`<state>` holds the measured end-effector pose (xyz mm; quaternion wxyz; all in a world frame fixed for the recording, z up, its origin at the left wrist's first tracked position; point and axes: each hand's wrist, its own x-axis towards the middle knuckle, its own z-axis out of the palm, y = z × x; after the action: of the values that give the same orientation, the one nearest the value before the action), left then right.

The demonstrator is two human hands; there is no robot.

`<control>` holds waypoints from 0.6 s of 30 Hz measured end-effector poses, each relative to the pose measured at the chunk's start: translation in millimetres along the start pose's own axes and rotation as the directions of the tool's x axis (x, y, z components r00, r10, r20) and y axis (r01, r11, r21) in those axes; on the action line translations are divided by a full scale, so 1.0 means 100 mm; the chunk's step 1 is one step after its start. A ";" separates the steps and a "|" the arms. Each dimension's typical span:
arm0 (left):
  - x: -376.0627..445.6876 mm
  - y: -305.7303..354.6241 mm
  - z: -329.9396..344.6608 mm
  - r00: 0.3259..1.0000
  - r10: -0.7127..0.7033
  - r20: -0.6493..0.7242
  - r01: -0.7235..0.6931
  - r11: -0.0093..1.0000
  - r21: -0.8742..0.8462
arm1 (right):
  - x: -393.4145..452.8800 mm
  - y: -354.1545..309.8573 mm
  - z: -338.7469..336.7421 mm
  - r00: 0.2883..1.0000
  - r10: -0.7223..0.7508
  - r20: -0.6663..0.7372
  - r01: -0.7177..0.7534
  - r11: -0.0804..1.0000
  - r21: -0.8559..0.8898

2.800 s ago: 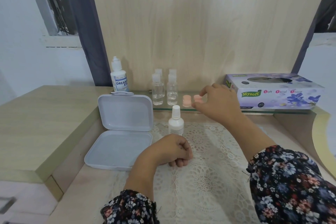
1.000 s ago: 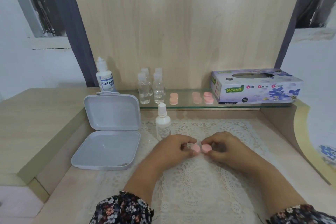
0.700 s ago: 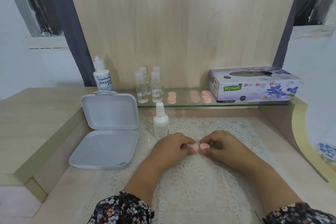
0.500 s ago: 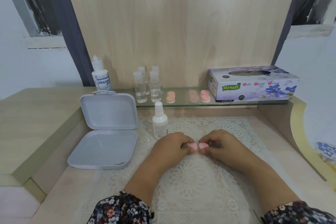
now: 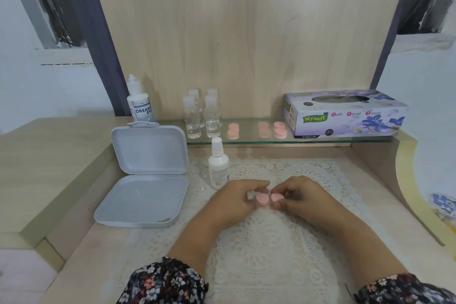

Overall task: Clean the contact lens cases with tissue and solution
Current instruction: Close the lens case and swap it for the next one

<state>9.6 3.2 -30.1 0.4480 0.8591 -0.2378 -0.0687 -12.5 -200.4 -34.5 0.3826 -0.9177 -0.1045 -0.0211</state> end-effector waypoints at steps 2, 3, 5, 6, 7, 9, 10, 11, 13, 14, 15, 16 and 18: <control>0.01 0.00 0.03 0.999 -0.015 -0.037 0.016 0.999 0.032 | -0.01 -0.01 0.00 1.000 -0.004 -0.002 0.004 1.000 -0.001; 0.03 -0.01 0.04 0.998 -0.020 -0.053 0.023 0.997 0.069 | -0.01 -0.02 0.00 1.000 -0.003 -0.003 0.003 1.000 0.001; 0.04 -0.01 0.05 0.998 -0.016 -0.055 0.023 0.992 0.128 | -0.01 -0.02 0.00 1.000 0.006 -0.006 -0.006 1.000 0.008; 0.04 -0.01 0.05 0.999 -0.008 -0.049 0.014 0.992 0.127 | -0.01 -0.02 0.00 1.000 0.010 -0.007 -0.010 1.000 0.013; 0.04 -0.01 0.04 0.999 0.005 -0.043 -0.001 0.995 0.103 | -0.01 -0.02 0.00 1.000 0.009 -0.006 -0.009 1.000 0.016; 0.03 -0.02 0.04 0.999 0.028 -0.039 -0.028 0.999 0.024 | -0.01 -0.02 0.00 1.000 0.008 -0.001 -0.008 1.000 0.008; 0.03 -0.02 0.03 0.999 0.037 -0.036 -0.037 0.999 -0.002 | -0.01 -0.02 0.00 1.000 0.010 0.000 -0.010 1.000 0.002; 0.02 -0.02 0.03 0.999 0.041 -0.028 -0.041 0.999 -0.010 | -0.01 -0.02 0.00 1.000 0.012 0.001 -0.012 1.000 0.002; 0.02 -0.03 0.05 0.999 0.039 -0.019 -0.039 0.999 0.004 | -0.01 -0.03 0.00 1.000 0.011 0.000 -0.011 1.000 0.008; 0.03 -0.03 0.05 0.999 0.032 -0.024 -0.032 0.999 0.018 | 0.00 -0.03 0.00 1.000 0.012 0.000 -0.012 1.000 0.008; 0.04 -0.03 0.06 0.999 0.019 -0.030 -0.018 0.999 0.033 | 0.00 -0.03 0.00 1.000 0.012 0.000 -0.012 1.000 0.004; 0.05 -0.02 0.07 0.999 0.006 -0.036 -0.004 0.999 0.050 | 0.00 -0.03 0.00 1.000 0.014 -0.001 -0.014 1.000 0.001; 0.05 -0.03 0.06 0.999 -0.006 -0.037 0.009 0.997 0.082 | 0.00 -0.03 0.00 1.000 0.013 0.000 -0.013 1.000 0.003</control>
<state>12.7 -2.5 -35.6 0.4161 0.8789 -0.2290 -0.0449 -12.6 -198.8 -32.2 0.3842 -0.9178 -0.0985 -0.0186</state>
